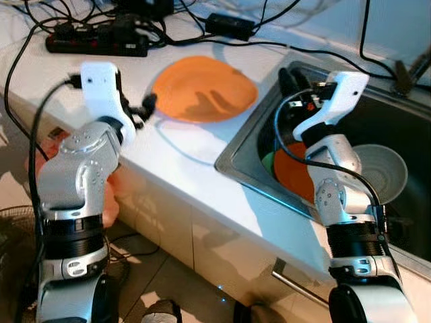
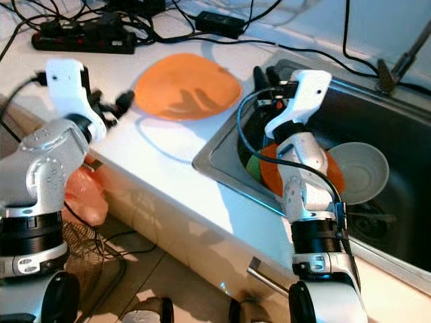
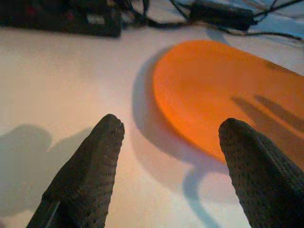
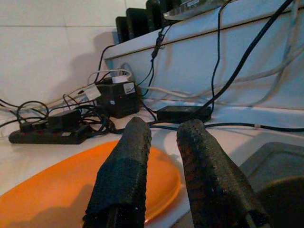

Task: Kitchen organization

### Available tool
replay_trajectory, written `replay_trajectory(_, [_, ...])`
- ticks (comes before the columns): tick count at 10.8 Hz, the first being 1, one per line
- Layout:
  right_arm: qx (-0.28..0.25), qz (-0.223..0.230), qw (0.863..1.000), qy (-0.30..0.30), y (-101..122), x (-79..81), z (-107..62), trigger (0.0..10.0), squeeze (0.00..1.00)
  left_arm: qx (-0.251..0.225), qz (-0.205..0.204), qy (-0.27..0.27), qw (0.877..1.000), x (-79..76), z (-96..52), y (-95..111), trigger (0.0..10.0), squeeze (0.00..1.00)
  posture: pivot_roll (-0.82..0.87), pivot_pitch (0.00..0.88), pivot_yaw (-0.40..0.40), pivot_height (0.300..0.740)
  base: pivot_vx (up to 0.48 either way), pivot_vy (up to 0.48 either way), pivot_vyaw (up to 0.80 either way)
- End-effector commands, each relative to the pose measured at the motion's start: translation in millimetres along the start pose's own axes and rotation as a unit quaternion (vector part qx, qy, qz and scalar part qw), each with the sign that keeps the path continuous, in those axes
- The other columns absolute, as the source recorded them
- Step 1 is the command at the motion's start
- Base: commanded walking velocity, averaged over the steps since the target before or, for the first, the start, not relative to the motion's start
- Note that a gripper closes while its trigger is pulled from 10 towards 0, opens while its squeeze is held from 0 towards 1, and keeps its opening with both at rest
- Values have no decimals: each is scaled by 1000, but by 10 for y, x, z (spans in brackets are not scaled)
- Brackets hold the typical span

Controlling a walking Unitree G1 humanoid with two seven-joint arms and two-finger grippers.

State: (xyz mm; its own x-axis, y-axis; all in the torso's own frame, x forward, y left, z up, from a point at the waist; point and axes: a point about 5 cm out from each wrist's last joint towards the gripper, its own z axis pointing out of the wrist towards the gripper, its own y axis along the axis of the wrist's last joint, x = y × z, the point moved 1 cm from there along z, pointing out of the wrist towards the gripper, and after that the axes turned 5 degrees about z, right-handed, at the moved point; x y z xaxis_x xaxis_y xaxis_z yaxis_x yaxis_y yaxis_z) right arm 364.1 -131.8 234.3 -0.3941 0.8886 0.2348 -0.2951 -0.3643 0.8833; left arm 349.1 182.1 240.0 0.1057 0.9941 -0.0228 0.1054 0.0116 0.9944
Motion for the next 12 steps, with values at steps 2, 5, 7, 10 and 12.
replay_trajectory(2, [6, -9, 1000, 3, -9, -7, -16, 10000, 0, 19, -33, -26, 999, -51, -3, -49, 10000, 0, 82, 104, -10, 740, 0, 0, 0])
replay_trajectory(5, [8, -13, 1000, 1, -13, -20, -18, 10000, 0, 37, -83, -21, 996, 11, 12, -113, 10000, 0, 82, 103, -9, 740, 0, 0, 0])
replay_trajectory(7, [10, -16, 1000, 4, -12, -13, -19, 10000, 0, 53, -93, -15, 994, 35, 25, -201, 10000, 0, 79, 107, -11, 740, 0, 0, 0])
replay_trajectory(10, [10, -20, 1000, 5, 3, -22, -28, 10000, 0, 52, -169, -10, 984, 37, 91, -219, 10000, 0, 71, 112, -16, 740, 0, 0, 0])
replay_trajectory(12, [13, -21, 1000, 4, -5, -31, -32, 10000, 0, 61, -179, -9, 982, 55, 162, -275, 10000, 0, 71, 119, -18, 740, 0, 0, 0])
